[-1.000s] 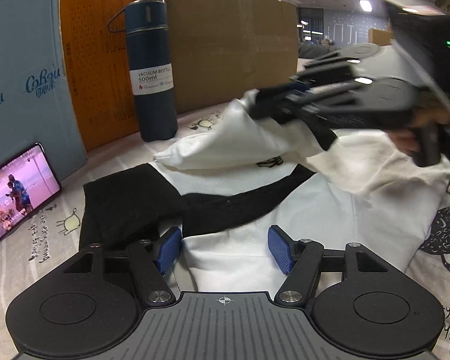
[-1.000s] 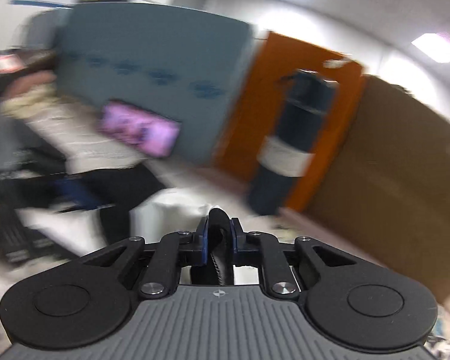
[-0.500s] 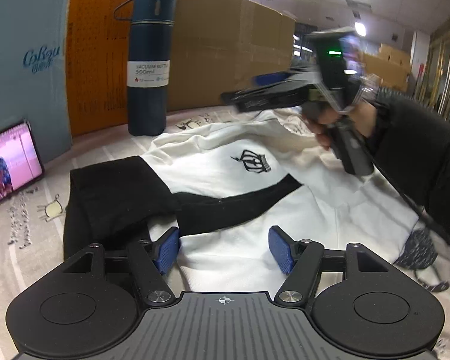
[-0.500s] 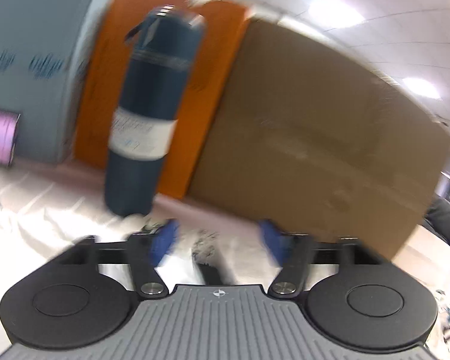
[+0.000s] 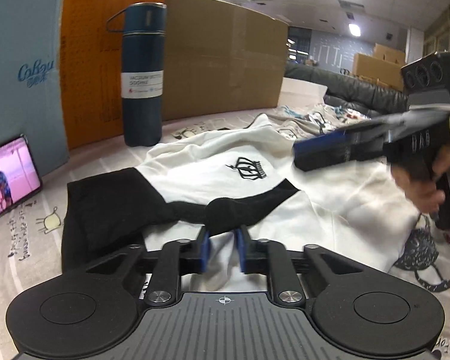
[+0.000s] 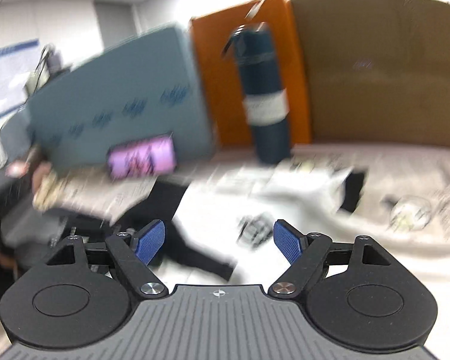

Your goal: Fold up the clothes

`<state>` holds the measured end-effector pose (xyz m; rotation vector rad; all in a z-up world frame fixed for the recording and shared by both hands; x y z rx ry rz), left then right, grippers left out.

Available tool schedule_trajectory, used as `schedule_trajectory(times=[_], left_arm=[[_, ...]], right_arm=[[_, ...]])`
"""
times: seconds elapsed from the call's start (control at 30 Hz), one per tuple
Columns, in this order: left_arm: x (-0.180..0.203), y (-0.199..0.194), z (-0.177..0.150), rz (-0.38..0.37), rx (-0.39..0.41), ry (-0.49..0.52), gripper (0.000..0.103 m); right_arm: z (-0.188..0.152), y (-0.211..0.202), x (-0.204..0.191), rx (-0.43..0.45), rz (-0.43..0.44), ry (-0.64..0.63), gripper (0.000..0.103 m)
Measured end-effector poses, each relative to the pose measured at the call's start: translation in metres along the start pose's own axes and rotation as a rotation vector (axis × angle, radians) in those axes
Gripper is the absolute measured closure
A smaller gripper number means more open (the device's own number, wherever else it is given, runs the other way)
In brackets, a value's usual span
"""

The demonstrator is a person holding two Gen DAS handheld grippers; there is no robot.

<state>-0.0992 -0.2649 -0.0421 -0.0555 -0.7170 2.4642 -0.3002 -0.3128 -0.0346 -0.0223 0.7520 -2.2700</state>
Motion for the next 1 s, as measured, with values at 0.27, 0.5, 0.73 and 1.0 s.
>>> schedule_trajectory(times=[0.27,0.5,0.73,1.0], left_arm=[[0.020,-0.034,0.010,-0.065,0.167,0.088,0.095],[0.068,-0.107,0.019,-0.226,0.330,0.175,0.095],[0.126,-0.150,-0.018,-0.316,0.259,0.248,0.095],[0.141,-0.143,-0.081,-0.244,-0.021,0.196,0.092]], right_arm=[[-0.030,-0.012,-0.034,0.019,0.042,-0.020,0.093],[-0.037,-0.110,-0.068,0.221,0.174,-0.050,0.093],[-0.083,-0.168,-0.095,0.233,0.289,-0.120,0.093],[-0.144,-0.150,-0.112,0.035,0.307,-0.143,0.092]])
Point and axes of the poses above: each gripper's, at about its wrist camera, not at the fingertips, and y roughly the way its jaws point, x to its right, z to its top, the point moved 4 cm from there along y, roughly the way its jaws point, and after that the axes turned 7 degrees about -z, right-handed, at the moved point
